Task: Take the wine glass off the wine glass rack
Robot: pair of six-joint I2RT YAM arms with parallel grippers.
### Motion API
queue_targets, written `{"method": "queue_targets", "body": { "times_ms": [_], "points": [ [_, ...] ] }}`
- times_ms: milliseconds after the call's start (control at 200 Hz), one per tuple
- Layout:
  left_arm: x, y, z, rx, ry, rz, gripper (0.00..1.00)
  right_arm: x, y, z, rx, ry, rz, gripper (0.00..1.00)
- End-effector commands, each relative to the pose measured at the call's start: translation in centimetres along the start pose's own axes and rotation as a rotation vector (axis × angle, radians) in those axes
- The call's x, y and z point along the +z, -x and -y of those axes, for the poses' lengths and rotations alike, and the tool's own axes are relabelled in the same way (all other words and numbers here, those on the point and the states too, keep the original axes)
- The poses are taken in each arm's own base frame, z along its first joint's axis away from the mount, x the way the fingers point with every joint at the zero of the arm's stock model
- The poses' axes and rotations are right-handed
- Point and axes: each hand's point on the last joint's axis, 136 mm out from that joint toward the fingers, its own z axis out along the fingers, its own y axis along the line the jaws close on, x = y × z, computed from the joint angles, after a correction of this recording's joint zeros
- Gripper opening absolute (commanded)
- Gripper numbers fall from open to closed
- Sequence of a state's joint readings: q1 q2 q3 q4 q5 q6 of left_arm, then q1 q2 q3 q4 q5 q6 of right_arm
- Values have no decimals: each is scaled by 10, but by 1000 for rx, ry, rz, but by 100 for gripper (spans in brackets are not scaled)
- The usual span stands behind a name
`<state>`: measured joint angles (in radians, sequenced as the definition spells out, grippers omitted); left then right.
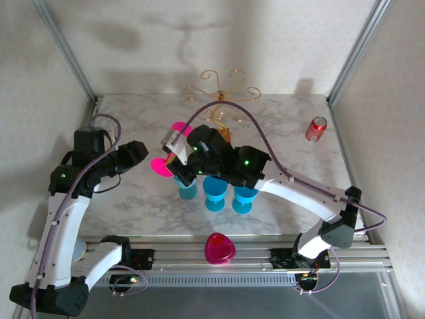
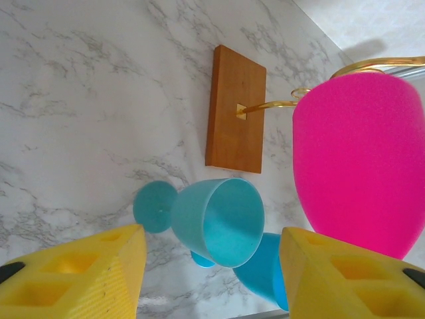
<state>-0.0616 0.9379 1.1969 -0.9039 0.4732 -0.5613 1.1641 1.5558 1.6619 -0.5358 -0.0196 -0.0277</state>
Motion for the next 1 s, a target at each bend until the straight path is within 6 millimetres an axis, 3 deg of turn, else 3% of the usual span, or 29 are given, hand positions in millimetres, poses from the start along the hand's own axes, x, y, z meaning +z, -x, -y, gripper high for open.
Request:
{"method": "queue_targets", "body": {
  "times_ms": [0, 425, 996],
  "points": [
    [0, -7, -1, -46, -9, -27, 55, 7, 9, -3, -93, -23, 60, 0],
    [3, -17, 4, -100, -51, -83, 55, 26, -18, 12, -259, -167, 52, 0],
    [0, -34, 3, -154, -74, -131, 55, 42, -17, 17, -381, -279, 79, 0]
  ]
}}
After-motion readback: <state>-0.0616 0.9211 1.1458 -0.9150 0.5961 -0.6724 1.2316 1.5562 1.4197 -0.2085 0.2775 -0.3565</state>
